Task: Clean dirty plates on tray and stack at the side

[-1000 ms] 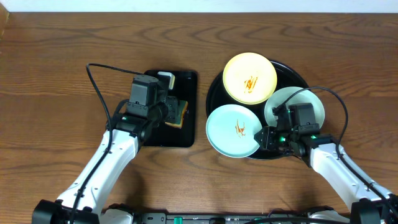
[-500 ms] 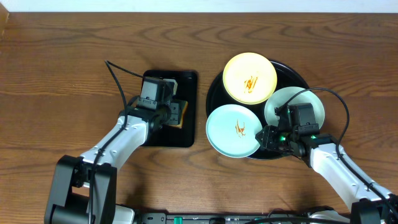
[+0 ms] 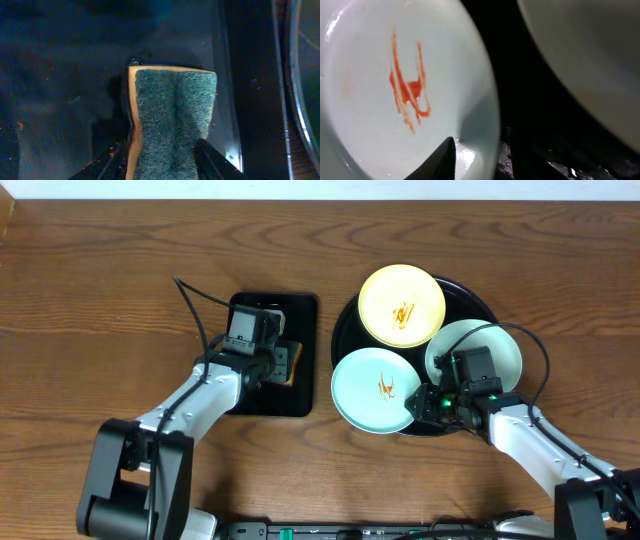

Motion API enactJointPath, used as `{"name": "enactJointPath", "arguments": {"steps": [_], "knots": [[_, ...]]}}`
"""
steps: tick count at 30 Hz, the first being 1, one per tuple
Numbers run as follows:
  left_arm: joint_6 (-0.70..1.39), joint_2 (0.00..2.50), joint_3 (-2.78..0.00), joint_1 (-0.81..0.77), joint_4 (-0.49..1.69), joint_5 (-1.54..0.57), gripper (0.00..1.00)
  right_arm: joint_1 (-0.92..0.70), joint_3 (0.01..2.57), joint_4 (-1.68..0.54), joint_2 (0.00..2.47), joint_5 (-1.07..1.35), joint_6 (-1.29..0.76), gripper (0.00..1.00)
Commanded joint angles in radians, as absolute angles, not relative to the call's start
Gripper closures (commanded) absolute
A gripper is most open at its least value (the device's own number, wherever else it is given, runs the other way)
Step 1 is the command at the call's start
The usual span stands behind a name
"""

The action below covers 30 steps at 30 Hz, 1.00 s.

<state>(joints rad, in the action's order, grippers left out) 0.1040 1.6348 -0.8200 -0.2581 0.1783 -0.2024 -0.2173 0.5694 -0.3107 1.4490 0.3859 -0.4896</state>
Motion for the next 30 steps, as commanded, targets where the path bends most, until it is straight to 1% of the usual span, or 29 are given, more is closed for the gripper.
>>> {"name": "enactJointPath", "arguments": {"steps": [1,3,7,10,16,30], "knots": [[0.098,1.65,-0.824,-0.26,0.176,-0.183,0.52,-0.224,0.584,-0.302,1.453,0.385,-0.501,0.66],[0.098,1.649,-0.824,-0.26,0.173,-0.183,0.46,-0.224,0.584,-0.302,1.453,0.385,-0.501,0.72],[0.098,1.649,-0.824,-0.26,0.173,-0.183,0.45,-0.224,0.584,-0.302,1.453,0.385,-0.501,0.83],[0.098,1.649,-0.824,-0.26,0.172,-0.198,0.45,-0.224,0.584,-0.303,1.453,0.385,-0.501,0.85],[0.086,1.65,-0.824,-0.26,0.173,-0.197,0.46,-0.224,0.584,-0.302,1.453,0.385,-0.501,0.94],[0.071,1.65,-0.824,-0.275,0.173,-0.198,0.45,-0.224,0.584,-0.303,1.453,0.385,-0.501,0.99]]}}
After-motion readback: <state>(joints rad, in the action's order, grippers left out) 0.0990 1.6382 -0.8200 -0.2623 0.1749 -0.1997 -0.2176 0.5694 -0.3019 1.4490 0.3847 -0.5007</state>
